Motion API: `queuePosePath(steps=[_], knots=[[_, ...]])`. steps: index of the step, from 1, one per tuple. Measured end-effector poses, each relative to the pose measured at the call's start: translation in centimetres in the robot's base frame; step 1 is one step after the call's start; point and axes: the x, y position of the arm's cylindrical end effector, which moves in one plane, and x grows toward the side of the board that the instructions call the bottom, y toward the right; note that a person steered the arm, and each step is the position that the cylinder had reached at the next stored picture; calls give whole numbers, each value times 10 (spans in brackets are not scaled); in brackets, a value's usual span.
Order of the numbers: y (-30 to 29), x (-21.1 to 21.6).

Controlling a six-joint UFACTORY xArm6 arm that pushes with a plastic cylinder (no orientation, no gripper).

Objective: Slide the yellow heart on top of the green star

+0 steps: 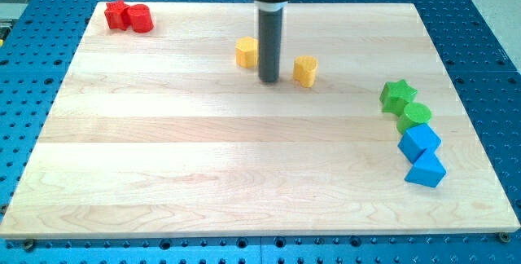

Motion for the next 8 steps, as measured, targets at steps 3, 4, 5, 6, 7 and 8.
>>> queuePosePath(steps=[3,4,5,6,7,8], knots=[[83,37],[98,54],[103,56],[131,45],[135,27],[135,13]])
